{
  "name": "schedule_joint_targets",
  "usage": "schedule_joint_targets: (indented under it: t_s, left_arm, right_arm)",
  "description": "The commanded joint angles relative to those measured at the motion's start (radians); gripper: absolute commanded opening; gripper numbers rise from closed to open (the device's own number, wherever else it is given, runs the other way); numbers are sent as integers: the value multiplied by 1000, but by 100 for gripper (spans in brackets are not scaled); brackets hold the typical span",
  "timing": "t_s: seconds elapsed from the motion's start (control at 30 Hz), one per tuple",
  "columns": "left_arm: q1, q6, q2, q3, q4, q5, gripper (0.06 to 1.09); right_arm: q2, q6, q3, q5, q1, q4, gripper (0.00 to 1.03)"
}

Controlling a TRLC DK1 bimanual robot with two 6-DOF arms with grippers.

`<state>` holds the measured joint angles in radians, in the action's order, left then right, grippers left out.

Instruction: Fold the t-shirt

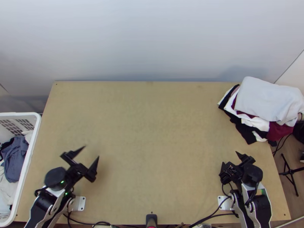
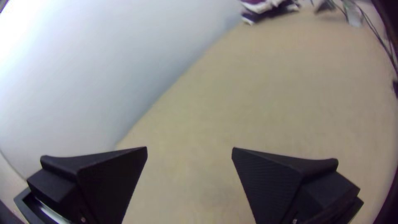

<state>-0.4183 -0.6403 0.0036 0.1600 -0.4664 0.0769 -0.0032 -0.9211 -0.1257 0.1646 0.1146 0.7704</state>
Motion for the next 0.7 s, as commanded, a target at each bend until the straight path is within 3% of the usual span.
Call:
schedule_joint_targets:
  t_s: [0.0, 0.23, 0.3, 0.37, 0.67]
  left_arm:
    - [161, -294, 1, -45, -281, -65, 105]
    - [383, -294, -5, -45, -281, -65, 105]
    - [363, -302, -5, -45, -279, -94, 105]
    - [277, -337, -5, -42, -293, -181, 105]
    - [173, -334, -5, -42, -295, -180, 105]
  right_arm:
    - [0, 2, 0, 1, 0, -5, 99]
    - [0, 4, 1, -19, 23, -8, 99]
    - [0, 4, 1, -19, 22, -6, 99]
    - [0, 4, 1, -19, 22, -6, 99]
    - [0, 4, 3, -57, 91, -14, 99]
